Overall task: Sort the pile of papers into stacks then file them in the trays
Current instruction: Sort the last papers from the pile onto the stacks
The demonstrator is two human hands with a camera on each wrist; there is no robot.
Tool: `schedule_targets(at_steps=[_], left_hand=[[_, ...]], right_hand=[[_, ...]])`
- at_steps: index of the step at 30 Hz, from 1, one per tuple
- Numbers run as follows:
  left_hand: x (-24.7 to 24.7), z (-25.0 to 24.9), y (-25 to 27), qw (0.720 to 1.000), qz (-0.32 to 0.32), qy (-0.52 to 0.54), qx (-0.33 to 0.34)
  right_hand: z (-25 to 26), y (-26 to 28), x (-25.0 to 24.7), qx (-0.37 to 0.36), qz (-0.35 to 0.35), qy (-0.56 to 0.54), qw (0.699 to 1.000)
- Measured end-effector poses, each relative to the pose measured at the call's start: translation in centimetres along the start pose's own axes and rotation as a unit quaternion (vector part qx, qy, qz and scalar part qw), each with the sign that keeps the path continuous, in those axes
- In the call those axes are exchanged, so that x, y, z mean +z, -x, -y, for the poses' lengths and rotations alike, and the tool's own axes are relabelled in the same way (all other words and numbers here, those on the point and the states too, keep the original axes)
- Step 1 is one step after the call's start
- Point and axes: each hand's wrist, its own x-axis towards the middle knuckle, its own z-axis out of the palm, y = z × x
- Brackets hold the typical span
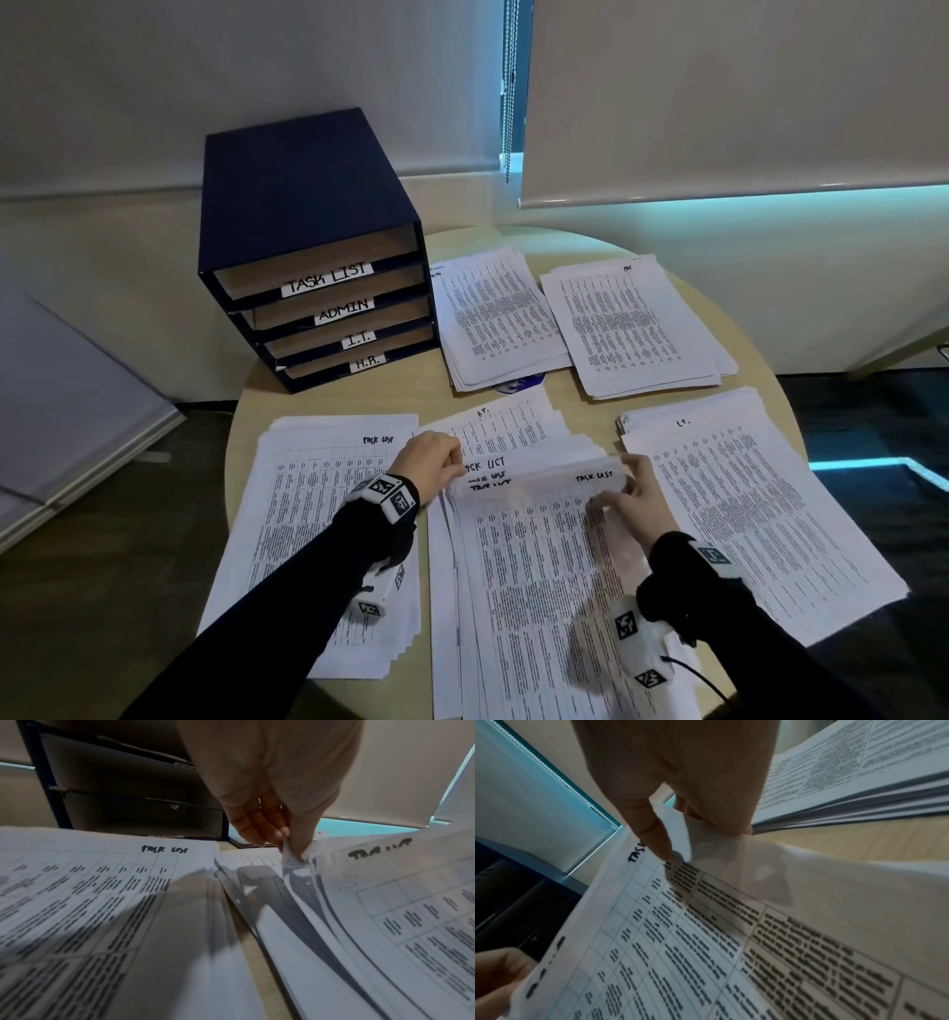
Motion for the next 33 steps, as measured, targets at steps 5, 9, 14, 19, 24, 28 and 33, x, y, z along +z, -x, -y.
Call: schedule_targets(at_steps=[5, 9, 14, 19, 24, 28, 33], left_hand=[[0.1, 0.2, 0.6, 0.999, 0.022, 0.033, 0.024], [-0.2, -0.2, 1.8, 0.984, 0.048, 0.168, 0.024], [-0.6, -0.3, 2.4, 0.975, 0.116, 0.191, -0.004], [-0.2, -0.4, 2.3, 0.935, 0.074, 0.317, -0.142], [0.6, 0.0, 2.4, 0.934, 0.109, 0.293, -0.174], [0.7, -0.6, 2.8, 0.964, 0.046, 0.237, -0.108], [1.4, -1.9, 4.5, 0.926, 0.022, 0.353, -0.132]], right_hand=[[0.3, 0.7, 0.1, -0.027, 0.020, 0.061, 0.998], [-0.3, 0.2, 0.0, -0.036, -0.050, 0.173, 0.983], [0.9, 1.3, 0.4, -0.050, -0.006, 0.105, 0.993], [0.8, 1.6, -0.2, -0.049, 0.013, 0.064, 0.997], [-0.1, 1.6, -0.8, -0.033, 0.047, 0.060, 0.997], [-0.2, 1.6, -1.0, -0.010, -0.016, -0.011, 1.000], [-1.8, 1.2, -1.2, 0.046, 0.023, 0.069, 0.996]])
